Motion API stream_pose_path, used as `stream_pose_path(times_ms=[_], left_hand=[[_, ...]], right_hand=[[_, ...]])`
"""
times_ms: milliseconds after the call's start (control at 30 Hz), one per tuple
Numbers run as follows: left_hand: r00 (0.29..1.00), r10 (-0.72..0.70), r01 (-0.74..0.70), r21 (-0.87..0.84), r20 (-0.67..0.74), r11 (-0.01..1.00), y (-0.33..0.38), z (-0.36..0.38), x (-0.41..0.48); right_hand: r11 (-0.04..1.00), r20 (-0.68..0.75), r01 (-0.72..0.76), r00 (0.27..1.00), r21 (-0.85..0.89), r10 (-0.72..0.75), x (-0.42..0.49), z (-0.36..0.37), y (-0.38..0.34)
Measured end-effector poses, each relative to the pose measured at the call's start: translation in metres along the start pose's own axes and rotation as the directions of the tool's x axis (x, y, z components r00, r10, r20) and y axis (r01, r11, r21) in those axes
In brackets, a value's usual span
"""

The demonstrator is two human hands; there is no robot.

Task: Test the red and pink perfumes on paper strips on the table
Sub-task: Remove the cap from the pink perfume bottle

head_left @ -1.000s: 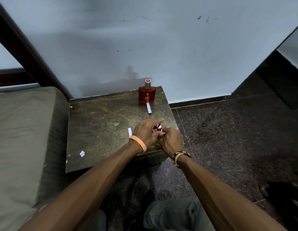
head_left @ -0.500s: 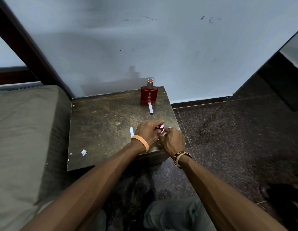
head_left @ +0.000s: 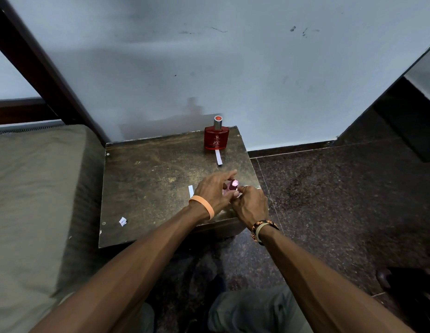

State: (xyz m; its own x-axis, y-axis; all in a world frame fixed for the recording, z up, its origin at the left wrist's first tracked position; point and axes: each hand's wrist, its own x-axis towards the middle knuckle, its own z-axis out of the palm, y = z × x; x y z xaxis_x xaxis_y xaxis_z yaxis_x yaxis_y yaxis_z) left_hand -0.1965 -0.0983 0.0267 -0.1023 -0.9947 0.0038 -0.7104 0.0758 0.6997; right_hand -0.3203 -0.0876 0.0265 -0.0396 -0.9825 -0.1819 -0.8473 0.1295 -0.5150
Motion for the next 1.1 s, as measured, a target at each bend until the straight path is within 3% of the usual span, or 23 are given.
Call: stream_pose_path(times_ms=[100, 533, 633, 767, 867, 967, 1100], left_hand=[[1.0, -0.006, 0.007, -0.005, 0.029, 1.0, -0.001, 0.0, 0.0], [0.996, -0.031, 0.021, -0.114, -0.088, 0.993, 0.014, -0.02, -0.003], [0.993, -0.024, 0.008, -0.135, -0.117, 0.991, 0.017, -0.032, -0.009], [0.982, -0.027, -0.001, -0.15, -0.185, 0.989, 0.018, -0.05, -0.018], [0.969, -0.024, -0.02, -0.175, -0.245, 0.984, 0.021, -0.066, -0.026], [0.956, -0.016, -0.053, -0.228, -0.294, 0.972, 0.022, -0.085, -0.037], [0.923, -0.058, -0.013, -0.182, -0.38, 0.983, 0.002, -0.12, -0.049]], right_hand=[[1.0, -0.002, -0.003, 1.0, 0.0, 0.003, -0.001, -0.001, 0.0], [1.0, 0.126, -0.018, 0.992, -0.018, 0.02, -0.007, -0.009, -0.009], [0.998, 0.074, -0.022, 0.997, -0.051, 0.026, -0.017, -0.022, -0.013], [0.991, -0.101, 0.068, 0.993, 0.116, -0.057, -0.03, -0.044, -0.021], [0.953, -0.22, 0.217, 0.961, 0.21, -0.17, -0.036, -0.051, -0.036], [0.901, -0.21, 0.353, 0.929, 0.251, -0.305, -0.041, -0.052, -0.071], [0.849, -0.153, 0.381, 0.925, 0.366, -0.349, -0.045, -0.035, -0.122]])
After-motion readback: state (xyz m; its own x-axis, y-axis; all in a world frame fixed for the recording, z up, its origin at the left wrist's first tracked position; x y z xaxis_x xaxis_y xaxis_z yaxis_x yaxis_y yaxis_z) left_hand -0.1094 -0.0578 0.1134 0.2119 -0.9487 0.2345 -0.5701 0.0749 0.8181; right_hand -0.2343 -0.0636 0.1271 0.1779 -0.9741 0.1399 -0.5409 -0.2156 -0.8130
